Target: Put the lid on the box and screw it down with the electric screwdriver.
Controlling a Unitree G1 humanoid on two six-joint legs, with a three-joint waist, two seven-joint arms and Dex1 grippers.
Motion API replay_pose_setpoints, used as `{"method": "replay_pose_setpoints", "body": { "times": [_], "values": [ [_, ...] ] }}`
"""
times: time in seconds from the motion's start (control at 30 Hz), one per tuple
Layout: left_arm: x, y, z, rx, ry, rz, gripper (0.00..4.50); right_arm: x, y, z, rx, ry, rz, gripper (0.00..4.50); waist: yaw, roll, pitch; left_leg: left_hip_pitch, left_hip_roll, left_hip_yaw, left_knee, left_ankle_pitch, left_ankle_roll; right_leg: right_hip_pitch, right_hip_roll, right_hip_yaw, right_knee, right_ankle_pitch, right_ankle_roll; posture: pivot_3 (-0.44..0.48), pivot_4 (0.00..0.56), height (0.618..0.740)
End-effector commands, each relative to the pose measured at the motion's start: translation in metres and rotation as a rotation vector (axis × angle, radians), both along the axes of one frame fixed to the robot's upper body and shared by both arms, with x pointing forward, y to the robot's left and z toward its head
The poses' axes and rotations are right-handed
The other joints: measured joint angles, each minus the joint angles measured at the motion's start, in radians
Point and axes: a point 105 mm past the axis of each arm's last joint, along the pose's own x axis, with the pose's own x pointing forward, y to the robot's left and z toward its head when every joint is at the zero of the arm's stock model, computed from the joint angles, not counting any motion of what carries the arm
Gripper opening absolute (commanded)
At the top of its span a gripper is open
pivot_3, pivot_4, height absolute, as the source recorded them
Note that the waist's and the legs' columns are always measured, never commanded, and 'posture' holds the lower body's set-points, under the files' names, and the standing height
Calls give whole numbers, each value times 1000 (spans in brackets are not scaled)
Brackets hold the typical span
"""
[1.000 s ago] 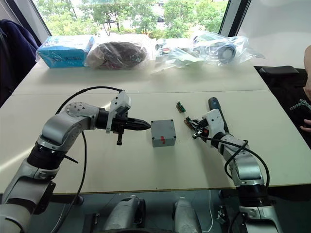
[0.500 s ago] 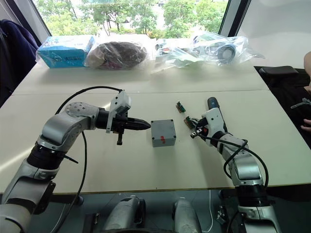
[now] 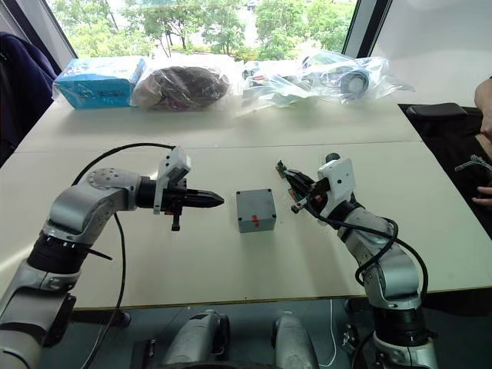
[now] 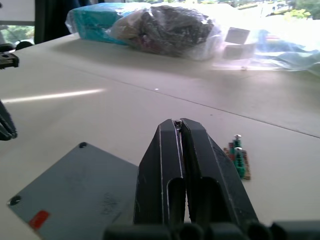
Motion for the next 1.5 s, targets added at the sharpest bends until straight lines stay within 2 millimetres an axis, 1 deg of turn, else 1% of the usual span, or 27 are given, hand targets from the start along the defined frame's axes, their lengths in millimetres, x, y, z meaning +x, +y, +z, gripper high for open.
{"method": "replay_pose_setpoints", "body": {
  "times": [0.03, 0.1, 0.23, 0.6, 1.07, 1.13, 1.17, 1.2, 1.23, 1.27, 1.3, 1.37, 1.4, 1.43, 1.5],
  "values": [
    [-3, 1, 14, -17, -52, 2, 0, -1, 14, 2, -25, -22, 47, 47, 5, 0, 0, 0, 0, 0, 1, 0, 0, 0, 0, 0, 0, 0, 0, 0, 150, 740],
    [-3, 2, 15, -19, -55, 13, 0, 1, 15, -4, -43, -9, 49, 47, 7, 0, 0, 0, 0, 0, 1, 0, 0, 1, 0, 0, 0, -2, -3, 0, 150, 740],
    [-4, 2, 16, -24, -59, 23, 0, 6, 14, -10, -63, 3, 40, 47, 8, 0, 0, 0, 0, 0, 2, 0, 0, 1, 0, 0, 0, -2, -3, 0, 150, 740],
    [-4, -1, 16, -31, -58, 28, 0, 9, 8, -15, -70, 14, 15, 47, 7, 0, 0, 0, 0, 0, 2, 0, 0, 1, 0, 0, 0, -2, -3, 0, 150, 740],
    [-3, -5, 17, -34, -65, 18, 0, 10, 10, -21, -80, 39, 14, 47, 7, 0, 0, 0, 0, 0, 2, 0, 0, 1, 0, 0, 0, -1, -3, 0, 150, 740],
    [-3, -5, 17, -34, -65, 16, 0, 10, 9, -22, -81, 42, 13, 588, 7, 0, 0, 0, 0, 0, 2, 0, 0, 1, 0, 0, 0, -1, -3, 0, 150, 740],
    [-3, -5, 17, -35, -65, 16, 0, 9, 9, -22, -83, 43, 15, 754, 7, 0, 0, 0, 0, 0, 2, 0, 0, 1, 0, 0, 0, -1, -3, 0, 150, 740],
    [-3, -5, 17, -35, -65, 16, 0, 9, 8, -22, -83, 43, 14, 1173, 7, 0, 0, 0, 0, 0, 2, 0, 0, 1, 0, 0, 0, -1, -3, 0, 150, 740],
    [-3, -5, 17, -35, -64, 15, 0, 9, 8, -21, -84, 43, 11, 1493, 7, 0, 0, 0, 0, 0, 2, 0, 0, 1, 0, 0, 0, -1, -3, 0, 150, 740],
    [-3, -5, 17, -35, -64, 15, 0, 9, 7, -21, -84, 43, 9, 1940, 7, 0, 0, 0, 0, 0, 2, 0, 0, 1, 0, 0, 0, -1, -3, 0, 150, 740],
    [-3, -5, 17, -35, -64, 13, 0, 9, 6, -20, -84, 41, 6, 2267, 7, 0, 0, 0, 0, 0, 2, 0, 0, 1, 0, 0, 0, -1, -3, 0, 150, 740],
    [-3, -6, 18, -39, -65, 11, 0, 9, 2, -16, -74, 35, -6, 3101, 7, 0, 0, 0, 0, 0, 2, 0, 0, 1, 0, 0, 0, -2, -3, 0, 150, 740],
    [-3, -6, 18, -41, -65, 9, 0, 8, 1, -14, -71, 30, -12, 3425, 7, 0, 0, 0, 0, 0, 2, 0, 0, 1, 0, 0, 0, -2, -3, 0, 150, 740],
    [-3, -7, 20, -48, -69, 6, 0, 8, -3, -8, -55, 18, -32, 3425, 8, 0, 0, 0, 0, 0, 2, 0, 0, 1, 0, 0, 0, -2, -3, 0, 150, 740],
    [-2, -11, 27, -84, -73, -5, 0, 10, -14, 12, 27, -14, -95, 3425, 10, 0, 0, 0, 0, 0, 2, 0, 0, 1, 0, 0, 0, -1, -3, 0, 150, 740]
  ]
}}
